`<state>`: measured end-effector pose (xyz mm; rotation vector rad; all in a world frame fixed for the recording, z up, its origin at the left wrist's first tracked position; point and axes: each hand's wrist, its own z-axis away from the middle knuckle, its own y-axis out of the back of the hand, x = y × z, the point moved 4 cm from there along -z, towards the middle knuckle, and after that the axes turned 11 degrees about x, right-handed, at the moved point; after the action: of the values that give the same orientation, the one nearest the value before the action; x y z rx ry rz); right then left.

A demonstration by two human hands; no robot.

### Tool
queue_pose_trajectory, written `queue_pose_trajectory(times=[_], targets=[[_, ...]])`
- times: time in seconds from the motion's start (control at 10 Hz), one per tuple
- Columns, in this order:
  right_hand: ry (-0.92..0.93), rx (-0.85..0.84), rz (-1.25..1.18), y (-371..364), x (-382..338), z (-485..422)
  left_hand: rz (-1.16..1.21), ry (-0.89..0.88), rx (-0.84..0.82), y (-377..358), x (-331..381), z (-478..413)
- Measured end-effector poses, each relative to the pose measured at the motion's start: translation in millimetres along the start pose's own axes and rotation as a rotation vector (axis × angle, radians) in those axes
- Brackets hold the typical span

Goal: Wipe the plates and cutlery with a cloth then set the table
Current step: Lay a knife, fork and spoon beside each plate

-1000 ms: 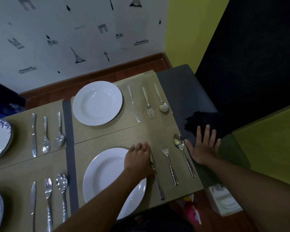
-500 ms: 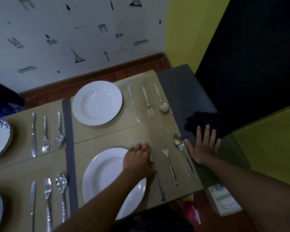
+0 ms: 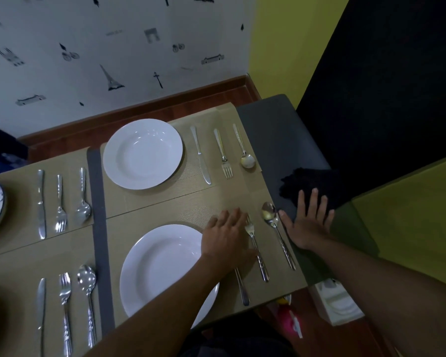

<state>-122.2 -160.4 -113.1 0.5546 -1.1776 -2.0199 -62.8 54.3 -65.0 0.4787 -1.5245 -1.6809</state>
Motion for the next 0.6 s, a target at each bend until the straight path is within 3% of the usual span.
queue_pose_trajectory(times=[0.6], targets=[[0.006, -0.024, 0.011, 1.1, -0.6, 0.9, 0.001, -0.03, -0.046, -13.2, 2.1, 0.5]])
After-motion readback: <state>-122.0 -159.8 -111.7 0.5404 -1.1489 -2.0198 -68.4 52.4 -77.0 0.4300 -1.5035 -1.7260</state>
